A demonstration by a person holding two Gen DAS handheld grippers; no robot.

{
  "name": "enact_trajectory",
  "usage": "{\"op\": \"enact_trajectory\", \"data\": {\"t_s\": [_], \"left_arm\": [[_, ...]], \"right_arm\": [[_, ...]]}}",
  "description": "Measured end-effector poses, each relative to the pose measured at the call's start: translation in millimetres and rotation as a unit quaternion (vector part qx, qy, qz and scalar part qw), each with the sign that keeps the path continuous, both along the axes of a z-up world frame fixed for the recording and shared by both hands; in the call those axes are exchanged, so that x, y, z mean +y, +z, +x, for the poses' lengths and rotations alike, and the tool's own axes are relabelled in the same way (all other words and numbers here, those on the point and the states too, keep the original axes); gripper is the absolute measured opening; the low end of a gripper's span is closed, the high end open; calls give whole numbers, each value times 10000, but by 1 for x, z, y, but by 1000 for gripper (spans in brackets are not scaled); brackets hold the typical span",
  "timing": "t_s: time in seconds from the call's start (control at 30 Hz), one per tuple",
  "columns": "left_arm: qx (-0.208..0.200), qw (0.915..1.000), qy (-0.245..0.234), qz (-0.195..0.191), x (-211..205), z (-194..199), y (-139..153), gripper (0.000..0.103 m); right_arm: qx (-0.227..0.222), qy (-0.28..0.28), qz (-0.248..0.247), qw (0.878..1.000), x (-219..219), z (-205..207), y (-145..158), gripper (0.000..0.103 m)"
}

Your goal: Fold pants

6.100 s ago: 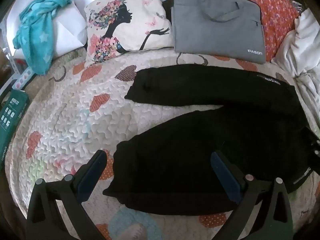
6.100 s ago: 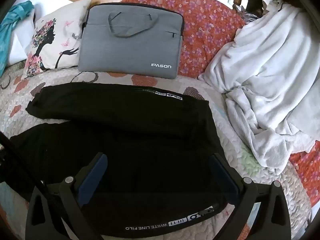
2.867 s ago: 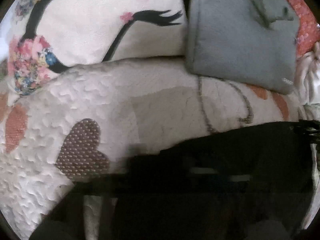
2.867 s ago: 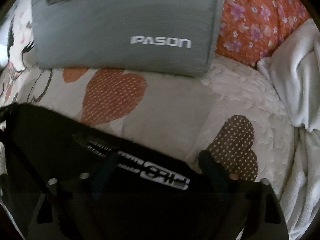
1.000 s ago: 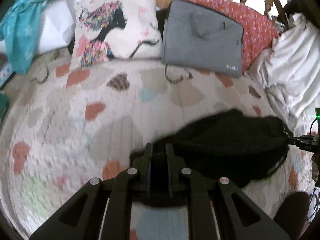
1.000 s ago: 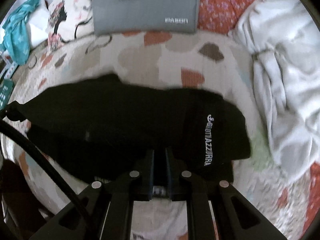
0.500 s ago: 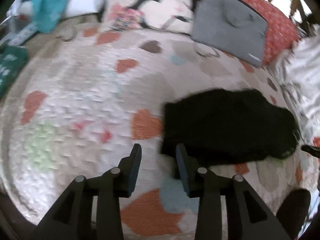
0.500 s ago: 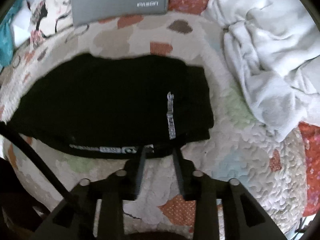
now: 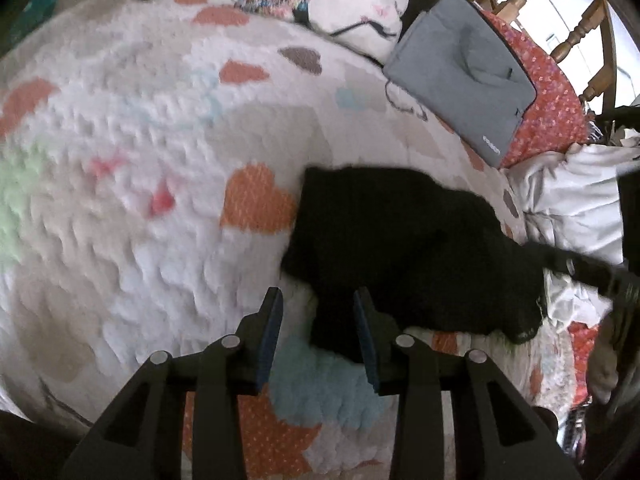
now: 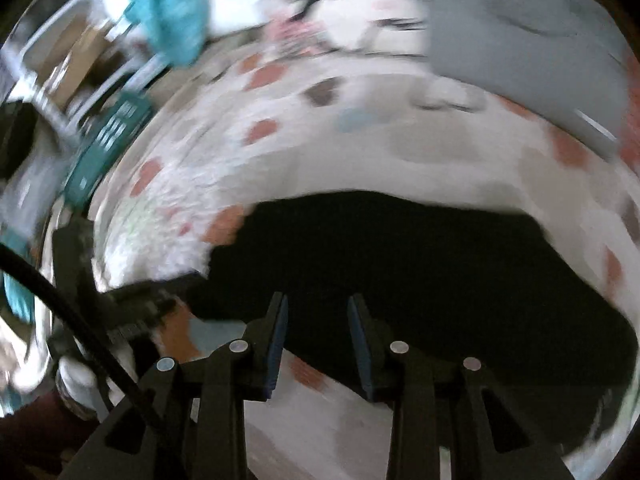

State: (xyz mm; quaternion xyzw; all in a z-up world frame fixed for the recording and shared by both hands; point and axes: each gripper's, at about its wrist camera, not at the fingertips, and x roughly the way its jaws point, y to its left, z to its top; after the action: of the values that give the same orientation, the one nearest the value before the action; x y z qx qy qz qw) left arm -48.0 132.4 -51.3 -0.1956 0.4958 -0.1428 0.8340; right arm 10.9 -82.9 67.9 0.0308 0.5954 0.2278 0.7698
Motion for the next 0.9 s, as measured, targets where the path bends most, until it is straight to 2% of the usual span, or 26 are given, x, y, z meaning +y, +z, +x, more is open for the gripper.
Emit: {"op": "enact_trajectory", "data": {"t_s": [0.2,0.27,0.37,0.4,0.5,0.53,0.6,0.73,0.83,0.9], "left_arm": [[-53,10000,-35,-37,5,-3,-5,35],[-77,9999,-61,-50,6,-4,-7,35],[-89,9999,-93,-65,6,-3,-9,35],[-84,9999,-84,-85,6,-3,-10,35],[-82,9999,-60,-125,6,-2,-11,33],[-85,9999,-46,-115,7,-2,-10,24],[-22,9997,-43,-244,9,1,-12,16],[16,9980,113,-623,18,4,-11,16],[-44,9982,159,-583,16,6,-7,16],[-64,9988,163,-467,14,6,-6,16]], "right_arm": [[599,543,-136,9966,83,33,-41,34],[986,486,-125,9939,98,38,-55,34],[1351,231,-409,9897,113,47,-78,34],[1363,187,-532,9891,116,48,-81,32],[1208,83,-737,9899,121,45,-85,18],[1125,78,-722,9910,119,44,-81,9],[982,44,-614,9933,115,40,-67,7],[604,-107,-364,9975,110,48,-36,7],[595,-263,-326,9973,109,69,-39,7],[678,-302,-358,9966,117,80,-52,7]]}}
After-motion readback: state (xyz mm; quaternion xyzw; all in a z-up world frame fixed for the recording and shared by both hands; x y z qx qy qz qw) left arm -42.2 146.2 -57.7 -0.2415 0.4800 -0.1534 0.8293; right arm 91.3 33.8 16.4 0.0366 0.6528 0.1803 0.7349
